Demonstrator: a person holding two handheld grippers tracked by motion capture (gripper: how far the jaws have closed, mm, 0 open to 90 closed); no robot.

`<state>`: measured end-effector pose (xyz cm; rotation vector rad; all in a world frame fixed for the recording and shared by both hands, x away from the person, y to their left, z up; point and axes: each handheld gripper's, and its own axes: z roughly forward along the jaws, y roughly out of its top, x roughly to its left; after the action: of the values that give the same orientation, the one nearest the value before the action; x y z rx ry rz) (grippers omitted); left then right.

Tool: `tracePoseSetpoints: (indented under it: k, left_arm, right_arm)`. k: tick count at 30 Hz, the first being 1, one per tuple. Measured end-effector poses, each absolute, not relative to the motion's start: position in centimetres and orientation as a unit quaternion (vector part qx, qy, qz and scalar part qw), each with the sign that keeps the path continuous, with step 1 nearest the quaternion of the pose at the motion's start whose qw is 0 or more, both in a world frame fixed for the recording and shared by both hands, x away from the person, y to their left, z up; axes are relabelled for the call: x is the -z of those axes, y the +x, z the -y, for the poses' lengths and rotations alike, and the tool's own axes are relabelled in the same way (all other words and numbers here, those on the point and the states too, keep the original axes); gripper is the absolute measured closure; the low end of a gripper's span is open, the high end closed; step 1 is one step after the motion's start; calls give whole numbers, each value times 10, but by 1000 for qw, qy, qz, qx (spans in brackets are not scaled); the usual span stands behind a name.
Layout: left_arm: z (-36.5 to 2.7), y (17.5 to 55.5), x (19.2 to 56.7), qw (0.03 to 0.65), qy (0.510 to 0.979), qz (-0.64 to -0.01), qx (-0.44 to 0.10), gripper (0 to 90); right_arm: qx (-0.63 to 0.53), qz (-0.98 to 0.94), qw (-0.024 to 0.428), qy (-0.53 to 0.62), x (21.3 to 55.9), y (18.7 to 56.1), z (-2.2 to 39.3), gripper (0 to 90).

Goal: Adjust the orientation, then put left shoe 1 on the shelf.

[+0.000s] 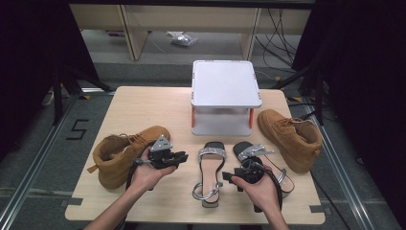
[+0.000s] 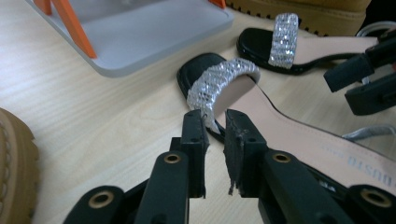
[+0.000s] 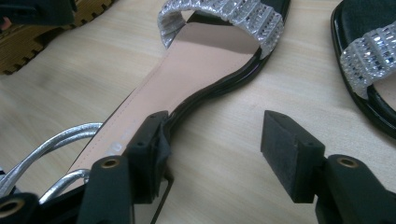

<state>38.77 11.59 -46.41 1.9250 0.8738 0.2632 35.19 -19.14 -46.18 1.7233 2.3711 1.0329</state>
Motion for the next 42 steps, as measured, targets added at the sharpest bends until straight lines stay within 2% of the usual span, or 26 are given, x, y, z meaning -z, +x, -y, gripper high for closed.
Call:
tracePoseSetpoints:
  k: [6, 10, 16, 17, 20, 24, 26, 27, 28, 39, 42]
  left_arm:
    - [-117, 390, 457, 497, 782, -358, -117, 826]
    - [-118, 392, 451, 511, 773, -356, -122, 845]
    - [-114, 403, 442, 518, 767, -357, -128, 861]
    - [-112, 405, 440, 522, 764, -355, -132, 862]
    - [-108, 413, 431, 529, 761, -349, -138, 862]
    - [-105, 426, 418, 537, 755, -349, -143, 861]
    - [-104, 430, 414, 540, 751, -350, -146, 860]
    - [-103, 434, 412, 541, 750, -350, -149, 860]
    - [-102, 437, 410, 542, 750, -348, -152, 861]
    - [-87, 470, 383, 555, 735, -352, -168, 896]
    - [-80, 484, 379, 554, 734, -354, -174, 896]
  right_arm:
    - [-332, -755, 25, 565, 462, 351, 192, 462]
    - [-349, -761, 54, 544, 460, 353, 189, 505]
    - [-365, -760, 39, 536, 459, 356, 181, 548]
    - [-366, -763, 54, 530, 460, 358, 183, 553]
    - [-351, -756, 31, 552, 455, 359, 181, 567]
    - [-347, -757, 32, 553, 453, 361, 178, 577]
    - [-336, -759, 34, 556, 451, 363, 175, 563]
    - [-335, -754, 20, 565, 449, 361, 171, 555]
    - [-333, -762, 39, 555, 450, 364, 171, 541]
    - [-310, -769, 33, 557, 448, 370, 146, 455]
    - [-301, -771, 44, 560, 448, 373, 142, 431]
